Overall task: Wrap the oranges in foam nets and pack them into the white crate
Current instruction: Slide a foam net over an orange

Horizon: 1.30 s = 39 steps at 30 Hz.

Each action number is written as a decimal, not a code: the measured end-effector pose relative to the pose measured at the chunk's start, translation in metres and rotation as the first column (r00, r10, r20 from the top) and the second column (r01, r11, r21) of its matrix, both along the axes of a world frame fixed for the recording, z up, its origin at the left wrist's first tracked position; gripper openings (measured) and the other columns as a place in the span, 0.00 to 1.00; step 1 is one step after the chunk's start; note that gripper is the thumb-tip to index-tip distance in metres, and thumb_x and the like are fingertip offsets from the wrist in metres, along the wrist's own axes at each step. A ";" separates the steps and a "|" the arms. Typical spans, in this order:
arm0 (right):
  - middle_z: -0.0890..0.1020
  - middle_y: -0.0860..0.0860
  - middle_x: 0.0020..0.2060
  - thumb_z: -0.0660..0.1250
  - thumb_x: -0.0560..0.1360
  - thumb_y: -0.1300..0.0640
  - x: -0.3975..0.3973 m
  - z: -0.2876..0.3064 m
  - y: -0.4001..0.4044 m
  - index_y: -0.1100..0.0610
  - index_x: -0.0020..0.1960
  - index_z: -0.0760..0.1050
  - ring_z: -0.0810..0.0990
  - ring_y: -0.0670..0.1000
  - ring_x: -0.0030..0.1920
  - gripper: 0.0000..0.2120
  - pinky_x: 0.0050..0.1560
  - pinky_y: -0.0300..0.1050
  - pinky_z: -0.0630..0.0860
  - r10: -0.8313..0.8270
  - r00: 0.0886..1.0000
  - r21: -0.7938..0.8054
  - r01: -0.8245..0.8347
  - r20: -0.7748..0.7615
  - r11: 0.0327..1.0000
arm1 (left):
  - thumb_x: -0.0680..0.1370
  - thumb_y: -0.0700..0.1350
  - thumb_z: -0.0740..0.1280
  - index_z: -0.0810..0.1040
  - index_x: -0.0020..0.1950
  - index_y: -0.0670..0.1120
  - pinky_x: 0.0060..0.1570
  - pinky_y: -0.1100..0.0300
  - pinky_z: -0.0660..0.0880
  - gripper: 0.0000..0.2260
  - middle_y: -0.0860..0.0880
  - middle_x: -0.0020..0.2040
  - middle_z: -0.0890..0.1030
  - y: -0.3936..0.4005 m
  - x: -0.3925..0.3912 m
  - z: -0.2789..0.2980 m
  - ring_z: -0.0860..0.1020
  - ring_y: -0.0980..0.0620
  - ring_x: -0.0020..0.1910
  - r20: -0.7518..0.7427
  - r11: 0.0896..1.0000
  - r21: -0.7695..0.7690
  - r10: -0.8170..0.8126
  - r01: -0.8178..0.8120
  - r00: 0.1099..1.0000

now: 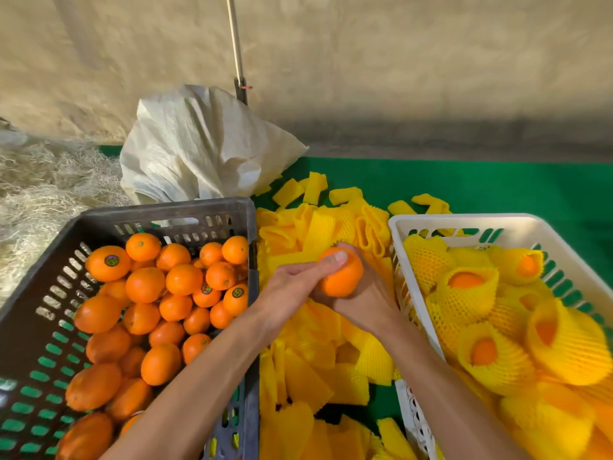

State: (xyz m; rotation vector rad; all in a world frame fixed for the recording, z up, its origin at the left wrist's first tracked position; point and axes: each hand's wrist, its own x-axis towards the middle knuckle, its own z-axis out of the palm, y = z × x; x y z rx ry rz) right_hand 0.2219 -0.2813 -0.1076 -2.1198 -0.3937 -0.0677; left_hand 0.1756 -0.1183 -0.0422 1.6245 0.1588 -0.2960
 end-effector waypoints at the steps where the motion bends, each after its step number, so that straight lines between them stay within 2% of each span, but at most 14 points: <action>1: 0.79 0.45 0.62 0.82 0.63 0.43 0.000 0.001 -0.002 0.43 0.71 0.64 0.80 0.49 0.59 0.42 0.55 0.54 0.80 0.036 0.999 0.053 -0.035 -0.028 0.998 | 0.57 0.76 0.71 0.89 0.50 0.58 0.52 0.60 0.74 0.31 0.58 0.55 0.86 -0.001 0.000 0.000 0.80 0.58 0.58 -0.004 0.999 0.029 0.020 -0.020 1.000; 6: 0.78 0.42 0.61 0.75 0.68 0.47 0.004 0.011 0.003 0.37 0.71 0.65 0.80 0.46 0.57 0.35 0.52 0.44 0.80 0.125 0.973 0.225 -0.080 -0.193 0.971 | 0.63 0.76 0.73 0.87 0.47 0.51 0.57 0.52 0.81 0.30 0.53 0.51 0.86 0.000 0.009 -0.005 0.82 0.53 0.55 0.034 0.971 0.018 0.239 -0.240 0.970; 9: 0.81 0.37 0.52 0.69 0.74 0.50 0.001 0.014 -0.001 0.38 0.74 0.66 0.79 0.40 0.39 0.30 0.39 0.35 0.75 0.088 0.989 0.244 -0.057 -0.119 0.968 | 0.70 0.70 0.74 0.87 0.47 0.52 0.49 0.54 0.84 0.23 0.52 0.47 0.87 0.002 0.011 -0.007 0.84 0.52 0.48 0.069 0.950 -0.018 0.312 -0.312 0.948; 11: 0.80 0.37 0.39 0.68 0.75 0.51 -0.004 0.016 -0.001 0.38 0.74 0.67 0.73 0.41 0.29 0.29 0.30 0.33 0.70 0.057 0.998 0.244 -0.048 -0.032 0.969 | 0.71 0.67 0.75 0.85 0.47 0.49 0.38 0.56 0.80 0.21 0.49 0.44 0.85 -0.002 0.011 -0.011 0.83 0.51 0.41 0.210 0.941 0.106 0.294 -0.321 0.932; 13: 0.79 0.40 0.38 0.67 0.75 0.51 -0.009 0.019 0.003 0.37 0.75 0.65 0.72 0.43 0.28 0.30 0.29 0.33 0.70 0.053 0.997 0.218 -0.065 0.061 0.974 | 0.73 0.62 0.77 0.82 0.50 0.45 0.39 0.56 0.78 0.21 0.47 0.48 0.82 -0.005 0.010 -0.018 0.80 0.51 0.43 0.341 0.922 0.211 0.243 -0.326 0.908; 15: 0.76 0.38 0.38 0.65 0.76 0.50 -0.013 0.020 0.008 0.35 0.76 0.62 0.72 0.45 0.31 0.31 0.30 0.33 0.70 0.065 0.988 0.155 -0.086 0.137 0.984 | 0.76 0.58 0.76 0.81 0.59 0.45 0.50 0.47 0.81 0.20 0.43 0.56 0.80 -0.005 0.012 -0.023 0.81 0.45 0.53 0.374 0.910 0.266 0.208 -0.320 0.904; 17: 0.72 0.37 0.37 0.64 0.75 0.52 -0.014 0.019 0.010 0.34 0.77 0.61 0.70 0.47 0.33 0.33 0.30 0.33 0.68 0.098 0.975 0.088 -0.117 0.201 0.989 | 0.77 0.54 0.75 0.76 0.66 0.49 0.54 0.52 0.80 0.21 0.48 0.59 0.79 -0.002 0.013 -0.026 0.79 0.52 0.56 0.410 0.886 0.305 0.208 -0.348 0.888; 19: 0.69 0.39 0.35 0.65 0.75 0.54 -0.017 0.020 0.011 0.36 0.77 0.62 0.69 0.48 0.33 0.33 0.30 0.36 0.69 0.114 0.953 0.056 -0.135 0.282 0.989 | 0.76 0.52 0.77 0.69 0.68 0.54 0.47 0.63 0.77 0.25 0.58 0.56 0.76 -0.003 0.012 -0.028 0.77 0.64 0.53 0.446 0.872 0.301 0.230 -0.386 0.865; 22: 0.68 0.43 0.36 0.66 0.75 0.57 -0.022 0.023 0.011 0.46 0.76 0.67 0.70 0.49 0.34 0.30 0.31 0.44 0.72 0.085 0.908 0.096 -0.136 0.411 0.986 | 0.73 0.51 0.79 0.64 0.66 0.54 0.42 0.60 0.75 0.30 0.60 0.54 0.72 -0.004 0.014 -0.032 0.74 0.63 0.46 0.384 0.892 0.235 0.279 -0.386 0.880; 26: 0.76 0.45 0.56 0.64 0.76 0.48 -0.019 0.034 -0.001 0.55 0.75 0.67 0.77 0.48 0.53 0.29 0.51 0.40 0.75 0.033 0.846 0.065 -0.080 0.533 0.995 | 0.80 0.47 0.71 0.74 0.64 0.53 0.28 0.61 0.69 0.14 0.55 0.35 0.78 0.001 0.021 -0.030 0.71 0.58 0.28 0.252 0.933 0.047 0.335 -0.357 0.908; 29: 0.63 0.43 0.76 0.68 0.74 0.47 -0.017 0.033 -0.002 0.45 0.80 0.56 0.63 0.43 0.76 0.39 0.69 0.38 0.66 0.161 0.921 -0.149 -0.115 0.356 0.982 | 0.83 0.47 0.66 0.77 0.64 0.54 0.40 0.54 0.77 0.10 0.47 0.47 0.84 0.001 0.024 -0.028 0.79 0.52 0.41 0.145 0.947 -0.024 0.319 -0.319 0.937; 31: 0.56 0.40 0.79 0.71 0.74 0.45 -0.017 0.026 0.005 0.38 0.81 0.44 0.55 0.36 0.76 0.46 0.69 0.36 0.62 0.186 0.965 -0.199 -0.149 0.186 0.969 | 0.84 0.51 0.64 0.73 0.72 0.52 0.58 0.52 0.80 0.16 0.50 0.63 0.81 0.000 0.021 -0.025 0.80 0.49 0.59 0.033 0.965 -0.067 0.255 -0.252 0.966; 35: 0.56 0.40 0.79 0.70 0.74 0.41 -0.012 0.019 0.001 0.36 0.80 0.42 0.55 0.36 0.73 0.46 0.69 0.39 0.61 0.098 0.988 -0.159 -0.079 0.118 0.984 | 0.85 0.42 0.62 0.80 0.53 0.52 0.39 0.66 0.79 0.08 0.56 0.45 0.82 0.004 0.021 -0.022 0.80 0.55 0.45 0.089 0.986 -0.084 0.152 -0.145 0.984; 39: 0.57 0.40 0.78 0.65 0.71 0.36 -0.012 0.018 -0.004 0.37 0.80 0.46 0.55 0.39 0.75 0.43 0.73 0.44 0.57 0.086 0.992 -0.157 -0.070 0.096 0.985 | 0.76 0.51 0.74 0.86 0.52 0.51 0.52 0.53 0.83 0.07 0.51 0.51 0.86 0.008 0.018 -0.014 0.84 0.51 0.51 -0.019 0.942 -0.331 0.046 -0.050 0.999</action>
